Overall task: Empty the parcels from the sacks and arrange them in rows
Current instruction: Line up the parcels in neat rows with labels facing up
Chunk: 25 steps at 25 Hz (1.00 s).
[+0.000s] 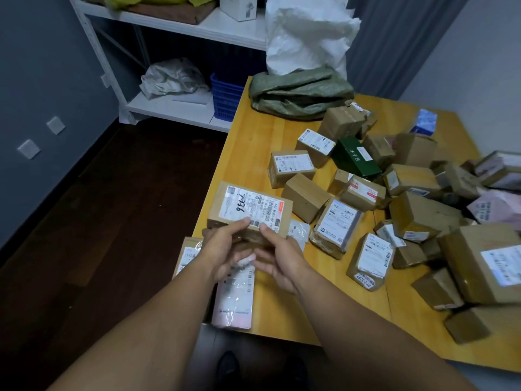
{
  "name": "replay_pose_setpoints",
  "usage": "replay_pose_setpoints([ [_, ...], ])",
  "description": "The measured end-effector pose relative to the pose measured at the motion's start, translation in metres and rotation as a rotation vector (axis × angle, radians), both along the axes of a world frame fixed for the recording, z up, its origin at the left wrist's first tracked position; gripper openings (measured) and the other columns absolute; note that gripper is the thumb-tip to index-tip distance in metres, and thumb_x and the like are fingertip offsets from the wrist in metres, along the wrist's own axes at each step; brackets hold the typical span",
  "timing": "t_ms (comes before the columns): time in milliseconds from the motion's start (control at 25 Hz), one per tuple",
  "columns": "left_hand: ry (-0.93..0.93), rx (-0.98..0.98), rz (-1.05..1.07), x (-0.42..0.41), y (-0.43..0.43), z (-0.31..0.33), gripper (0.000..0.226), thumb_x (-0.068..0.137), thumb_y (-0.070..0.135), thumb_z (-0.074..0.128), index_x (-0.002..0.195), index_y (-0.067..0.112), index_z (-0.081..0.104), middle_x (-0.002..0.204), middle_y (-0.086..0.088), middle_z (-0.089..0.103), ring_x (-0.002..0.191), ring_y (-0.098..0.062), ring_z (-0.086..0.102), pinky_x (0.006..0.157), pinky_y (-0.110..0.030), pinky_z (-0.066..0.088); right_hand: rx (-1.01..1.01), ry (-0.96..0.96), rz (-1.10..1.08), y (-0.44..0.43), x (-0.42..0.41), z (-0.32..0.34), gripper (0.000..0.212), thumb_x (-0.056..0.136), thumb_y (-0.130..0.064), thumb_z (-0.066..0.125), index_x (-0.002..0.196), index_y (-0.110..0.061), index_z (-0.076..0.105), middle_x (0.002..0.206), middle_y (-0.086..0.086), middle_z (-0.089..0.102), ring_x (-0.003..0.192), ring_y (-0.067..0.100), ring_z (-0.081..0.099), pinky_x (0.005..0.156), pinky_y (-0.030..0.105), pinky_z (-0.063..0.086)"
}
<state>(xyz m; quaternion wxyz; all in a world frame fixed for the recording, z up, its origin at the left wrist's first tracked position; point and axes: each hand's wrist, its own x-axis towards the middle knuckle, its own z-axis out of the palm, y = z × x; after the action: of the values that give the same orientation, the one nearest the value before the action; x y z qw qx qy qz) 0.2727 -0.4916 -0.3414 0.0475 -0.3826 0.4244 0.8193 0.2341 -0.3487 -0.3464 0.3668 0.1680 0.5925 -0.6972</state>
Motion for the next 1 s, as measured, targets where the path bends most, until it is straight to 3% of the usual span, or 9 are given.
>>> replay_pose_setpoints([
  [160, -0.077, -0.081, -0.135, 0.002, 0.006, 0.001, 0.055, 0.079, 0.059, 0.071, 0.114, 0.017, 0.069, 0.088, -0.007, 0.075, 0.084, -0.027, 0.069, 0.076, -0.041, 0.054, 0.115, 0.116, -0.108, 0.029, -0.021, 0.009, 0.045, 0.083, -0.025, 0.078, 0.121, -0.017, 0.056, 0.104, 0.004, 0.076, 0.09, 0.02, 0.075, 0.082, 0.042, 0.06],
  [240, -0.098, -0.119, -0.088, 0.002, 0.002, -0.001, 0.055, 0.077, 0.064, 0.069, 0.115, 0.024, 0.065, 0.1, -0.007, 0.072, 0.088, -0.024, 0.064, 0.079, -0.036, 0.048, 0.202, 0.156, -0.088, 0.051, -0.032, 0.018, 0.041, 0.08, -0.028, 0.073, 0.116, -0.021, 0.057, 0.106, 0.006, 0.074, 0.087, 0.019, 0.073, 0.073, 0.039, 0.055],
  [360, -0.212, -0.377, -0.033, -0.001, -0.003, -0.017, 0.053, 0.074, 0.035, 0.076, 0.122, 0.015, 0.063, 0.127, -0.008, 0.063, 0.114, -0.026, 0.057, 0.1, -0.044, 0.045, 0.385, 0.163, 0.105, 0.078, -0.039, 0.022, 0.041, 0.08, -0.031, 0.066, 0.118, -0.02, 0.057, 0.108, 0.008, 0.068, 0.092, 0.021, 0.062, 0.075, 0.041, 0.047],
  [480, -0.336, -0.679, -0.247, 0.01, 0.005, -0.037, 0.036, 0.08, 0.005, 0.068, 0.114, 0.014, 0.064, 0.12, -0.009, 0.064, 0.103, -0.03, 0.059, 0.09, -0.036, 0.049, 0.47, 0.102, 0.273, 0.092, -0.031, 0.012, 0.041, 0.077, -0.023, 0.065, 0.116, -0.02, 0.056, 0.102, 0.006, 0.066, 0.091, 0.021, 0.061, 0.074, 0.04, 0.05],
  [640, -0.399, -0.955, -0.507, 0.021, 0.009, -0.057, 0.045, 0.081, -0.001, 0.054, 0.114, 0.027, 0.068, 0.119, -0.008, 0.065, 0.104, -0.029, 0.062, 0.076, -0.029, 0.052, 0.538, 0.067, 0.452, 0.084, -0.035, -0.011, 0.057, 0.062, -0.029, 0.064, 0.118, -0.027, 0.056, 0.115, 0.003, 0.063, 0.101, 0.023, 0.061, 0.078, 0.045, 0.056],
  [720, -0.431, -1.048, -0.608, 0.025, 0.006, -0.064, 0.049, 0.083, 0.0, 0.054, 0.124, 0.025, 0.065, 0.123, -0.009, 0.061, 0.111, -0.031, 0.058, 0.08, -0.031, 0.052, 0.555, 0.044, 0.486, 0.078, -0.034, -0.024, 0.053, 0.066, -0.029, 0.063, 0.119, -0.027, 0.053, 0.115, 0.004, 0.061, 0.103, 0.026, 0.06, 0.078, 0.047, 0.057],
  [800, -0.448, -1.104, -0.687, 0.033, 0.006, -0.07, 0.045, 0.082, 0.0, 0.054, 0.121, 0.02, 0.062, 0.124, -0.011, 0.056, 0.111, -0.033, 0.056, 0.088, -0.039, 0.054, 0.558, 0.017, 0.467, 0.074, -0.027, -0.03, 0.039, 0.078, -0.024, 0.061, 0.115, -0.021, 0.05, 0.107, 0.008, 0.063, 0.095, 0.028, 0.063, 0.071, 0.046, 0.056],
  [880, -0.473, -1.174, -0.752, 0.04, 0.01, -0.074, 0.034, 0.083, 0.005, 0.055, 0.114, 0.017, 0.057, 0.123, -0.013, 0.05, 0.11, -0.035, 0.052, 0.09, -0.042, 0.052, 0.581, 0.018, 0.43, 0.077, -0.02, -0.039, 0.01, 0.09, -0.012, 0.057, 0.097, -0.017, 0.051, 0.091, 0.009, 0.064, 0.077, 0.026, 0.062, 0.068, 0.044, 0.049],
  [1000, -0.518, -1.215, -0.78, 0.041, 0.015, -0.072, 0.047, 0.084, 0.012, 0.063, 0.128, 0.016, 0.046, 0.13, -0.013, 0.041, 0.121, -0.034, 0.045, 0.097, -0.044, 0.047, 0.624, 0.026, 0.484, 0.081, -0.01, -0.056, 0.01, 0.095, -0.009, 0.061, 0.09, -0.016, 0.056, 0.086, 0.005, 0.066, 0.071, 0.021, 0.062, 0.069, 0.04, 0.049],
])
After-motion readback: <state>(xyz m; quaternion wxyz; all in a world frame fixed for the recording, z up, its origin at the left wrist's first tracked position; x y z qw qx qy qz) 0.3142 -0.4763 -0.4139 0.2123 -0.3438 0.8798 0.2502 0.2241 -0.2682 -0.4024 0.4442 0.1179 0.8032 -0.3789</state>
